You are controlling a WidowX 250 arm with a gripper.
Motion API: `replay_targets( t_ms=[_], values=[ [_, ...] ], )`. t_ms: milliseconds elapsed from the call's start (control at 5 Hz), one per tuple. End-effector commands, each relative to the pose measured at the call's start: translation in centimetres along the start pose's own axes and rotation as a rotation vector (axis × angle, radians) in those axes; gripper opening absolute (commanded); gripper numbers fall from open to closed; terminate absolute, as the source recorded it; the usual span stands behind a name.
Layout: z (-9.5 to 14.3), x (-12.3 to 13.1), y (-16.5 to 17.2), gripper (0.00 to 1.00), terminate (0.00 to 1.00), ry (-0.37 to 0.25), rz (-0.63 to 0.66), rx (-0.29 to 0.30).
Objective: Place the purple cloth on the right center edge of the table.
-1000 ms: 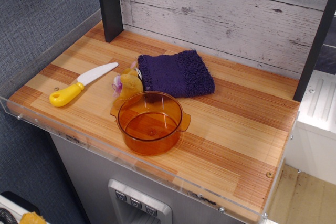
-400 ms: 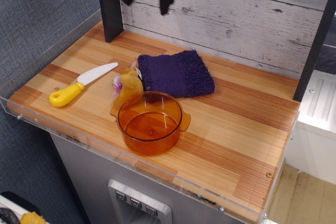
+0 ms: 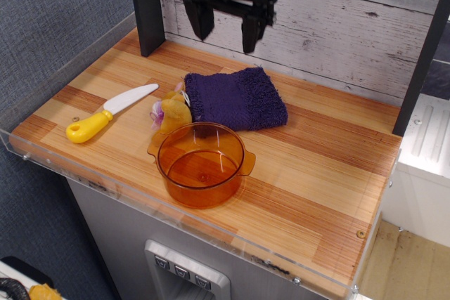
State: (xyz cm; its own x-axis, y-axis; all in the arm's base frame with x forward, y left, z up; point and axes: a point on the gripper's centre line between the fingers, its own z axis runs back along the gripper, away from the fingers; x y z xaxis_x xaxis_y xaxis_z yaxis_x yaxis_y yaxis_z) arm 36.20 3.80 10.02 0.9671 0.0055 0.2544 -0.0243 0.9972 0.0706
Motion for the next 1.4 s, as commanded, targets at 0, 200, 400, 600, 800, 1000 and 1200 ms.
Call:
replay_targets(
  t_ms=[0,200,400,600,800,1000,1200],
  values=[
    [-3.0,-1.3,2.1,1.00,0.00,0.118,0.009,0.029],
    [-4.4,-1.4,2.0,1.00,0.00,0.147,0.009,0.006],
    [-6.6,-0.5,0.9,1.00,0.00,0.166,-0.018,-0.010],
    [-8.0,-0.4,-0.5,1.00,0.00,0.172,-0.042,-0.037],
    [-8.7,-0.5,-1.6,1.00,0.00,0.189,-0.077,-0.046],
    [-8.2,-0.3,-2.3,1.00,0.00,0.175,-0.103,-0.042],
    [-7.8,-0.3,-4.2,1.00,0.00,0.176,-0.227,-0.052]
  ],
)
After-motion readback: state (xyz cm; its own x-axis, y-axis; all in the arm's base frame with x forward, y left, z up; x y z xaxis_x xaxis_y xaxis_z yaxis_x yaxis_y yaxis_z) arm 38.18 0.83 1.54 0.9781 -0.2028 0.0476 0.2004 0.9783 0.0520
